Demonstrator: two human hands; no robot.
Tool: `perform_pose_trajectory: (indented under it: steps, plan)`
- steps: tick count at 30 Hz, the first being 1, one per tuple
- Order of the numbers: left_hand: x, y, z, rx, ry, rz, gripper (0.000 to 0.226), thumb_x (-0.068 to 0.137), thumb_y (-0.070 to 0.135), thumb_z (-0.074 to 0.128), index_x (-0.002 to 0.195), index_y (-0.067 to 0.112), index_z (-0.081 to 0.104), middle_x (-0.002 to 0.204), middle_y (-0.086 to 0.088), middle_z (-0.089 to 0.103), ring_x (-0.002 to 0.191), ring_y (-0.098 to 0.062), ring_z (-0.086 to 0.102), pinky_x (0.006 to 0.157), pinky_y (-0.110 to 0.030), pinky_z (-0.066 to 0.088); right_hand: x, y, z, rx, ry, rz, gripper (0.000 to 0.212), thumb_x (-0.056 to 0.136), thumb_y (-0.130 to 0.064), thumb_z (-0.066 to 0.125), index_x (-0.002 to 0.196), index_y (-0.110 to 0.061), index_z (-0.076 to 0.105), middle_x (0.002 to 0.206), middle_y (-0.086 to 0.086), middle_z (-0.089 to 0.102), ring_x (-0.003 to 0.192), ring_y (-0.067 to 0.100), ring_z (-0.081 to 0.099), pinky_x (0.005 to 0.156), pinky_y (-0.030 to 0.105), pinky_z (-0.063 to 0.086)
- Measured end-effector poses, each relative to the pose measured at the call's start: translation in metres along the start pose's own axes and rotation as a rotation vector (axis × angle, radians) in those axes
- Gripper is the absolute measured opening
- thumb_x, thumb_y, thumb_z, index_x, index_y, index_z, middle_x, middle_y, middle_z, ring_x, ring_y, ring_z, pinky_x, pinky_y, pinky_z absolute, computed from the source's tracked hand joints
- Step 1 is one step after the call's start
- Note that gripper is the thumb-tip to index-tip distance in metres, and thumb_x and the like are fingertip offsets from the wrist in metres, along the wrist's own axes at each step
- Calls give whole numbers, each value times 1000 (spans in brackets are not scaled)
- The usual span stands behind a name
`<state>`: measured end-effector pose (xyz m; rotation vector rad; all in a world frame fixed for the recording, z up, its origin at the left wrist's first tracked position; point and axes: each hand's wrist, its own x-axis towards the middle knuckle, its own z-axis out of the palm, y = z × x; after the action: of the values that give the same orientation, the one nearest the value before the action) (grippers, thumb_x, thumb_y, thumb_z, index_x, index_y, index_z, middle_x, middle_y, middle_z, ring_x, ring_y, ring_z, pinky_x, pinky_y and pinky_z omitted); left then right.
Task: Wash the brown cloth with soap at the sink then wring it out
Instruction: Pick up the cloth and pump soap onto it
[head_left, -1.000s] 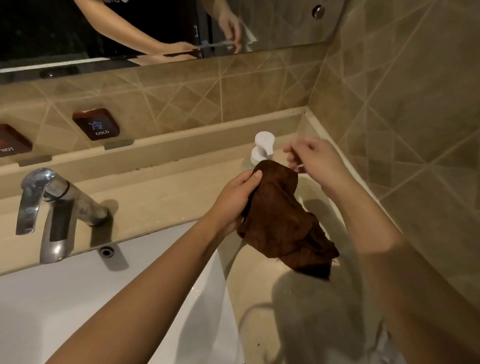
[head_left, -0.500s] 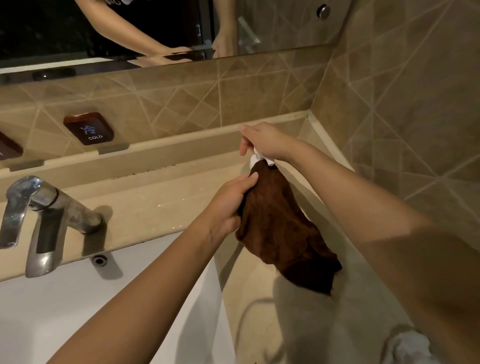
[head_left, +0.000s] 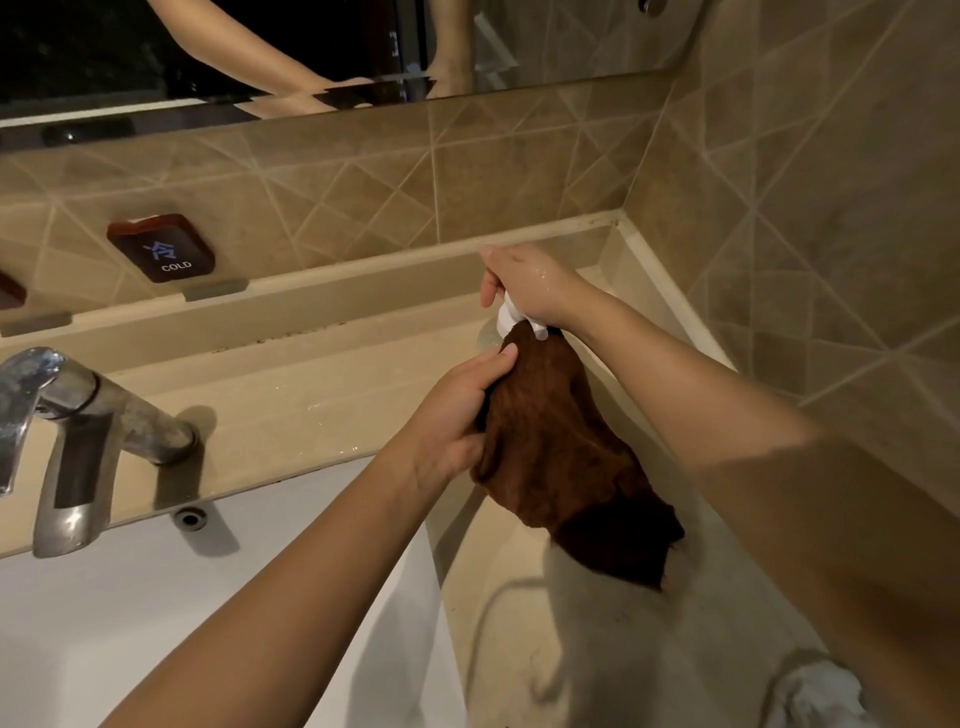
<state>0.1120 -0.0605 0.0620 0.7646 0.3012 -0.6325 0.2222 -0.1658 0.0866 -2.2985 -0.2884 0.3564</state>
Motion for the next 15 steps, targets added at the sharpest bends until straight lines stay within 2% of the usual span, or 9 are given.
perform_pose_trajectory:
  steps: [4, 8, 10, 13, 15]
  plan:
    - [-1, 0, -1, 3, -15, 4, 30, 97, 18, 46, 121, 4, 57, 106, -13, 67, 93, -24, 67, 82, -33, 56, -1, 2, 2, 13, 10, -6, 53, 99, -33, 28, 65, -12, 63, 70, -10, 50, 68, 3, 44, 74, 26, 34]
    - [-6, -1, -1, 28, -38, 44, 28, 98, 14, 44, 121, 8, 57, 109, -13, 67, 95, -24, 67, 87, -35, 54, 1, -1, 1, 23, -20, 42, 54, 99, -35, 27, 61, -15, 60, 67, -6, 47, 64, 6, 44, 66, 25, 33]
    - [-12, -2, 0, 73, -47, 58, 26, 98, 13, 43, 119, 8, 59, 107, -12, 68, 94, -23, 67, 86, -34, 54, 0, -5, 0, 22, -54, 69, 57, 99, -37, 25, 61, -15, 61, 68, -6, 48, 65, 6, 43, 68, 25, 33]
    - [-23, -2, 3, 147, -57, 88, 24, 96, 14, 45, 113, 9, 61, 102, -10, 71, 90, -20, 69, 84, -30, 55, -6, -15, -6, 37, -148, 136, 63, 97, -50, 20, 73, -14, 67, 77, -5, 53, 74, 8, 47, 67, 23, 34]
    - [-32, 0, 5, 166, -69, 117, 27, 93, 15, 47, 115, 8, 60, 105, -10, 69, 92, -20, 68, 84, -29, 55, -10, -21, -17, 114, -189, 169, 70, 92, -62, 17, 87, -15, 68, 84, -1, 61, 79, 12, 54, 74, 26, 41]
